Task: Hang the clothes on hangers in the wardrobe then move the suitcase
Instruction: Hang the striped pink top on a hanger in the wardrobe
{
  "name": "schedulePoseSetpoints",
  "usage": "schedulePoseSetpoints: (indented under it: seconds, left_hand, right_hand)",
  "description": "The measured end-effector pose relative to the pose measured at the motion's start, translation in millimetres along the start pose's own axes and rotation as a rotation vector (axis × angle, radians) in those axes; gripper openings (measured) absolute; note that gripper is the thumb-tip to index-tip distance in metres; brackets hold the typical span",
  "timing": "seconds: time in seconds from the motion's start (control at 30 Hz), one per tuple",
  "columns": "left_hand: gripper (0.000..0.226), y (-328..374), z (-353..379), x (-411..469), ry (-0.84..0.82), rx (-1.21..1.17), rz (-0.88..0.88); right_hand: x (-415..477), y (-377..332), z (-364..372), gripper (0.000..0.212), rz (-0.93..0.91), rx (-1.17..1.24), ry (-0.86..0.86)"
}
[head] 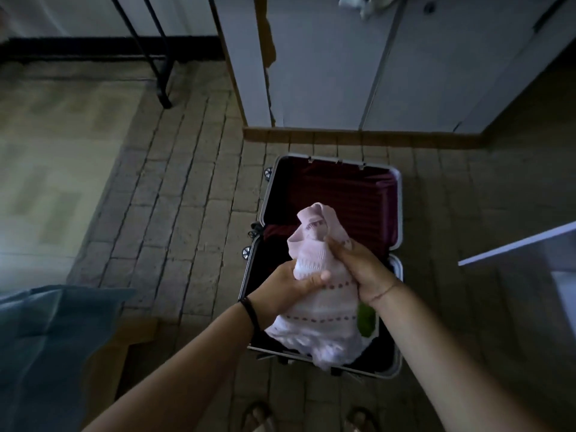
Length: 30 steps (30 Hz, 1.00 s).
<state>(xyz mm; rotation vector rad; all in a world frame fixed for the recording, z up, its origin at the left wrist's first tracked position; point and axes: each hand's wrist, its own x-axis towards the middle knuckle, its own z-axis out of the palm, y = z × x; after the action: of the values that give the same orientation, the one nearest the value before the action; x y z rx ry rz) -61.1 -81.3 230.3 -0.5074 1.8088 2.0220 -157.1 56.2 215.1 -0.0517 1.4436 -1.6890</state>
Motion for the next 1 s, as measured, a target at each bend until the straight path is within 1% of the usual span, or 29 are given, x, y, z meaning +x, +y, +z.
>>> schedulePoseSetpoints:
  seconds: [0.07,0.1,0.13,0.2,0.23,0.27,0.33,0.37,0.47,0.5,0.63,0.67,0.7,0.77,0.8,0.9,1.0]
  left_hand:
    - [0.058,45,14,-27,-0.033,-0.029,0.018]
    - [0.062,67,21,-41,-0.046,-0.049,0.027]
    - [0.071,90,27,-54,-0.04,-0.065,0.031]
    - [0.092,138,37,-78,0.002,-0.14,0.036]
    - [0.092,163,43,-90,-0.006,-0.198,0.069]
    - [0.086,189,50,-103,-0.04,-0.237,0.119]
    - [0.069,239,69,-128,-0.088,-0.217,0.224]
    - [0.062,262,79,-141,-0.078,-0.191,0.259]
    - [0.05,321,106,-175,0.021,-0.141,0.315]
    - [0.045,338,114,-184,0.036,-0.107,0.333]
    - [0.019,392,135,-214,0.104,0.137,0.413]
    - [0.022,403,137,-220,0.134,0.203,0.433]
    - [0.029,412,138,-225,0.16,0.251,0.444]
    - [0.045,427,135,-232,0.166,0.321,0.447]
    - [0.047,434,133,-235,0.155,0.358,0.438]
    - [0.031,451,130,-241,0.11,0.435,0.409]
    - [0.024,468,134,-242,0.009,0.547,0.415]
  right_hand:
    - [-41,-48,15,0.036,-0.044,0.006,-0.015]
    - [-62,-73,22,0.035,-0.068,0.015,-0.011]
    - [-84,-97,29,0.039,-0.086,0.043,0.002]
    - [-125,-141,42,0.055,-0.127,0.093,0.018]
    - [-145,-161,48,0.056,-0.15,0.095,0.03]
    - [-164,-182,55,0.052,-0.173,0.089,0.048]
    - [-200,-222,65,0.044,-0.228,0.071,0.09]
    - [-217,-240,68,0.045,-0.257,0.052,0.109]
    - [-259,-291,67,0.07,-0.368,-0.011,0.178]
    - [-271,-307,63,0.074,-0.41,-0.027,0.209]
    - [-315,-356,51,0.075,-0.543,-0.072,0.254]
    - [-325,-366,49,0.074,-0.561,-0.082,0.264]
    - [-333,-374,47,0.072,-0.575,-0.086,0.273]
    - [-350,-388,42,0.066,-0.608,-0.079,0.292]
    - [-357,-396,39,0.064,-0.625,-0.075,0.304]
    - [-373,-415,34,0.065,-0.665,-0.099,0.311]
    - [-388,-427,32,0.081,-0.684,-0.141,0.318]
